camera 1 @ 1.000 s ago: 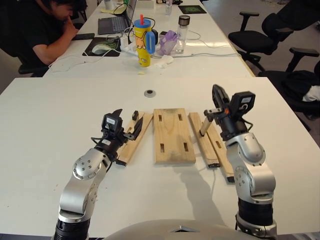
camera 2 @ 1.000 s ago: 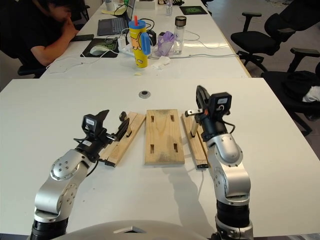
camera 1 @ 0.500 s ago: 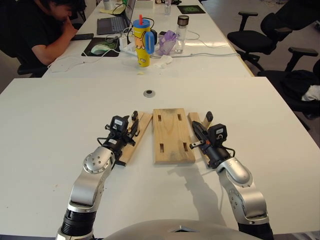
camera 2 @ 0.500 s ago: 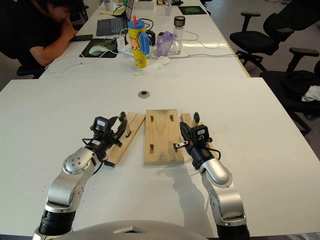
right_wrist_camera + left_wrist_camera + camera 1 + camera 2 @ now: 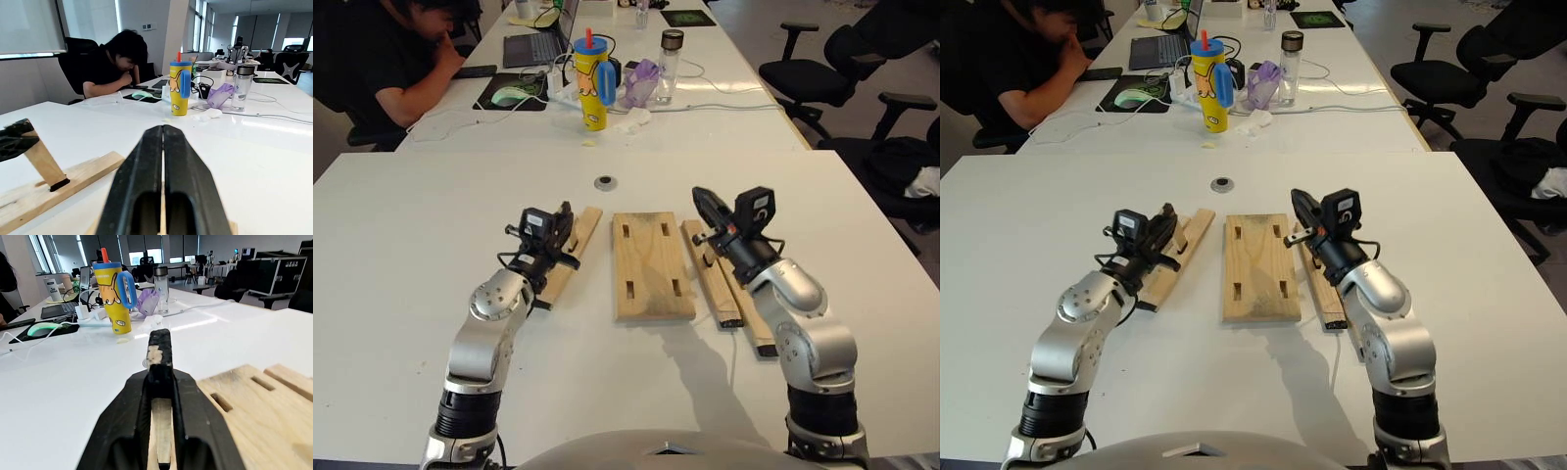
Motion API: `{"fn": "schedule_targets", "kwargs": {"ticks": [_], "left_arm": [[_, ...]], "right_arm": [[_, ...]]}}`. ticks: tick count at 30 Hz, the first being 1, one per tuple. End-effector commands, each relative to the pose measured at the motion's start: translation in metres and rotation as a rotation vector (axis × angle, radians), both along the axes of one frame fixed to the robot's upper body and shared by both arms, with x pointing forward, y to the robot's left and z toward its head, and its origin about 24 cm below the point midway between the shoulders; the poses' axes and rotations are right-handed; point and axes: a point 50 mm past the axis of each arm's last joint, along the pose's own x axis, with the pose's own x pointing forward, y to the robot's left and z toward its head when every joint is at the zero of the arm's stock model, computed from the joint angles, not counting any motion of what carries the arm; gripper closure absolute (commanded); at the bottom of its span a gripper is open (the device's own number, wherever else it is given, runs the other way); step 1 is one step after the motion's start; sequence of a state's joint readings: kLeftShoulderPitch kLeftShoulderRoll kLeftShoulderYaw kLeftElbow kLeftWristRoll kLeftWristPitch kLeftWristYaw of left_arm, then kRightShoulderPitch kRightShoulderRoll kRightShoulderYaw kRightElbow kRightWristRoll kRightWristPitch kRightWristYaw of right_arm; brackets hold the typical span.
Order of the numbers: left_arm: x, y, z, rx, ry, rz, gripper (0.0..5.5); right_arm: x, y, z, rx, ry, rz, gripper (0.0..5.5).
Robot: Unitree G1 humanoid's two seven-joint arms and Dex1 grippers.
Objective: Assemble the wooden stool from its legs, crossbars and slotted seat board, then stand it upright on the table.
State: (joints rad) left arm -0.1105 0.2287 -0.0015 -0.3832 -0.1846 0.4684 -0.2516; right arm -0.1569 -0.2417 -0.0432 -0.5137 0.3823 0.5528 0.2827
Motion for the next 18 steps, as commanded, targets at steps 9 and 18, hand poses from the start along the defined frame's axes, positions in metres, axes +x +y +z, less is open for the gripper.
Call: {"fn": "schedule_targets", "kwargs": {"ticks": [9, 18], "left_arm": [[0.011, 0.026, 0.115, -0.542, -0.086, -0.647, 5.07], [0.006, 0.031, 0.134, -0.804, -0.008, -0.899, 5.07]], "right_arm": [[0.005, -0.059, 0.032, 0.437, 0.187, 0.501, 3.98], [-0.012, -0.054, 0.032, 0.622, 0.333, 0.781, 2.63]]}}
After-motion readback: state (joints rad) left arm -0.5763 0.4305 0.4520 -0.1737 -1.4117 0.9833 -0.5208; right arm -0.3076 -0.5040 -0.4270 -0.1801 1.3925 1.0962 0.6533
